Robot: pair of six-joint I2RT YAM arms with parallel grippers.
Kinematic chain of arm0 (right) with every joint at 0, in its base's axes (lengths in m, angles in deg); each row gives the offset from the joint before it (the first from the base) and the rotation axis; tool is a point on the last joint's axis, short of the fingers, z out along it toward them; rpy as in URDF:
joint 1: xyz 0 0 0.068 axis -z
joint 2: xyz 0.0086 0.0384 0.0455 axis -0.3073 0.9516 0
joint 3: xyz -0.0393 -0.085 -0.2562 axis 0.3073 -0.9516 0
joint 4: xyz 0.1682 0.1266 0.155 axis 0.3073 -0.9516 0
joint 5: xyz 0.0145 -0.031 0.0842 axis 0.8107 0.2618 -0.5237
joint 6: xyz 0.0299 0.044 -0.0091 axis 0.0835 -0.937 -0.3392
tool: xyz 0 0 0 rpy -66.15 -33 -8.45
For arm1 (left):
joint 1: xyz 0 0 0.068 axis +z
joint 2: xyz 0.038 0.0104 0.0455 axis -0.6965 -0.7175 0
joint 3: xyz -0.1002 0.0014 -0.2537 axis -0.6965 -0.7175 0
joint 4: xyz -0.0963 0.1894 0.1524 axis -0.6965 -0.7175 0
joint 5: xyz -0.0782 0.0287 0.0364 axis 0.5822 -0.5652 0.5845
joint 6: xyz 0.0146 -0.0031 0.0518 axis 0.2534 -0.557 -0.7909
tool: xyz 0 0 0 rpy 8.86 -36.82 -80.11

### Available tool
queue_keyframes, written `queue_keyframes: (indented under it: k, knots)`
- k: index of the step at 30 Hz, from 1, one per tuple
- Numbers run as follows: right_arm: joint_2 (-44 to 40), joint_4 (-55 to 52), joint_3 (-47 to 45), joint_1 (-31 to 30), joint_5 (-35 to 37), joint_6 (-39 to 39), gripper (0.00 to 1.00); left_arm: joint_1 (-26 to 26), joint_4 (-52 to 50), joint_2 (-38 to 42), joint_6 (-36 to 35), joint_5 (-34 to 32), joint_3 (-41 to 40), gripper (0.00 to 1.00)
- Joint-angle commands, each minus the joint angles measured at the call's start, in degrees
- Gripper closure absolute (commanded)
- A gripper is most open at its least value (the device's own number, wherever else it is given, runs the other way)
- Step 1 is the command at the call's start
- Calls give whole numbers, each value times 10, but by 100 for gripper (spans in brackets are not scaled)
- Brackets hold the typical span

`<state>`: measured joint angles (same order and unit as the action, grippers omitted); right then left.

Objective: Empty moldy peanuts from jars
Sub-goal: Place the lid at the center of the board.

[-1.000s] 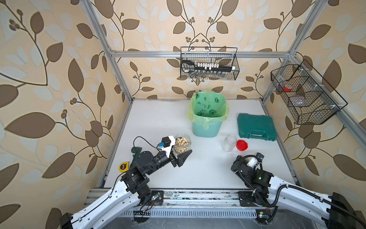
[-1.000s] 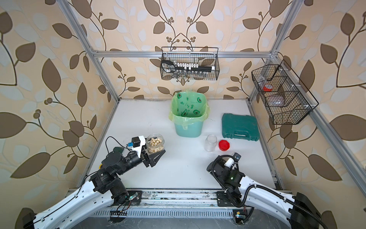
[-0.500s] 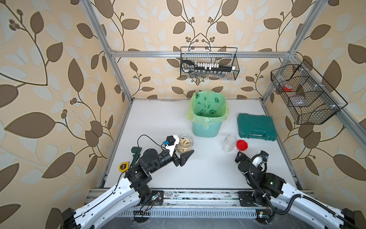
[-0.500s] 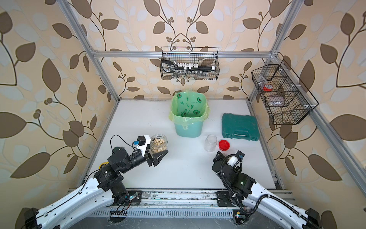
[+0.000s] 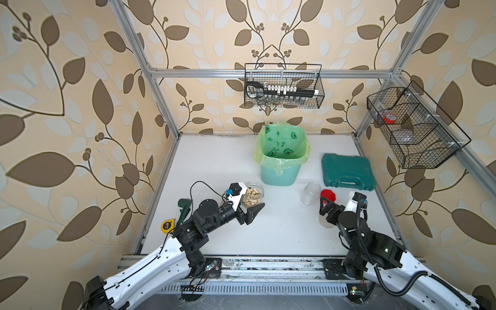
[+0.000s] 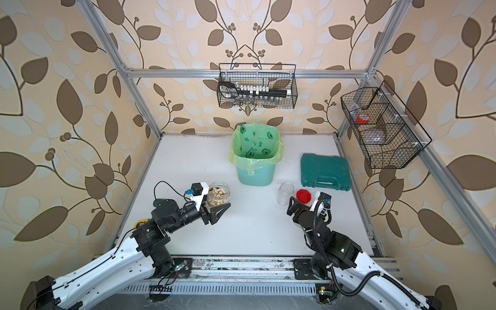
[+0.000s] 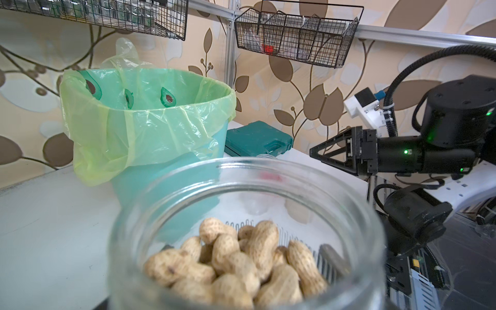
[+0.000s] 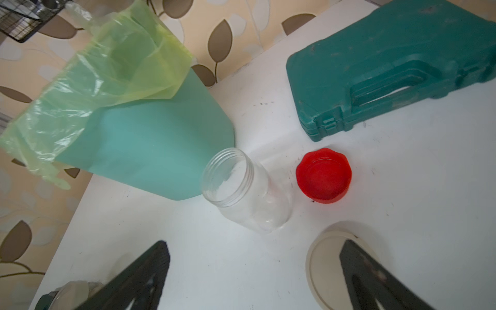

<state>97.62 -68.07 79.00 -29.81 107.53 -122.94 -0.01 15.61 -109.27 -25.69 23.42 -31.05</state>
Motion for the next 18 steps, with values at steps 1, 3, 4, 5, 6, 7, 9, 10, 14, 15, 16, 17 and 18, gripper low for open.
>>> queue_keyframes:
  k: [1,3,4,5,6,7,9,10,14,15,16,17,18]
  knots:
    - [20,15,48,2,-53,82,1,4,77,6,-2,14,1,100]
    - [36,18,83,3,-92,108,1,3,86,4,1,13,-3,100]
    - [44,17,100,2,-110,117,1,4,90,2,2,12,-5,100]
    - [57,14,120,3,-134,125,1,4,96,-2,4,13,-6,100]
    - [71,12,139,3,-161,133,1,3,101,-7,5,14,-6,100]
    - [84,10,154,3,-185,138,1,4,104,-11,6,16,-4,100]
    - [108,15,180,3,-244,145,1,3,112,-22,6,21,-1,100]
    - [115,21,184,3,-262,146,1,4,116,-26,6,22,0,100]
    - [150,78,197,9,-398,142,1,4,134,-28,10,25,-2,100]
    - [162,96,197,14,-437,139,1,4,138,-24,11,26,-5,100]
    - [172,114,195,19,-473,135,1,4,141,-20,12,27,-6,100]
    - [183,142,188,27,-519,125,1,4,142,-14,13,29,-7,100]
    - [191,179,177,37,-566,111,1,3,145,-8,14,32,-9,100]
